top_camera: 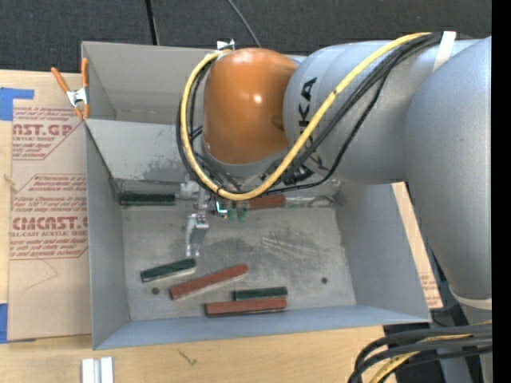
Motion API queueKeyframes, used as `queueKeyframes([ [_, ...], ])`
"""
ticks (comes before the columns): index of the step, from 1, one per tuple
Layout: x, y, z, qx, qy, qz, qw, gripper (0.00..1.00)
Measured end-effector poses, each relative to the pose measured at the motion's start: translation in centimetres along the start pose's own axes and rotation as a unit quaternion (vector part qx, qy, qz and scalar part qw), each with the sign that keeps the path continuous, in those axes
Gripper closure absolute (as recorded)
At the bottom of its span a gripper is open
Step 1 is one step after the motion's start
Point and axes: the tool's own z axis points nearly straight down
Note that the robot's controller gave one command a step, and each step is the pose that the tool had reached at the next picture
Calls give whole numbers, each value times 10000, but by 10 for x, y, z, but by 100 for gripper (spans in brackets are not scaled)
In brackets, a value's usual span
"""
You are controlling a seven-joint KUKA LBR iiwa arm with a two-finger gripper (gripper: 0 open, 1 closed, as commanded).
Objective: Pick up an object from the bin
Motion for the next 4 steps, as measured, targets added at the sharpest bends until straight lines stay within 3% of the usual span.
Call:
queueKeyframes([
  [1, -2, -1, -3, -6, -33, 8, 10000, 0],
  [2, 30, -10, 48, -14, -57, -83, 9999, 0],
  [3, 17, -23, 119, -57, -123, 189, 9997, 100],
  [4, 22, -26, 124, -23, -37, 189, 9998, 0],
])
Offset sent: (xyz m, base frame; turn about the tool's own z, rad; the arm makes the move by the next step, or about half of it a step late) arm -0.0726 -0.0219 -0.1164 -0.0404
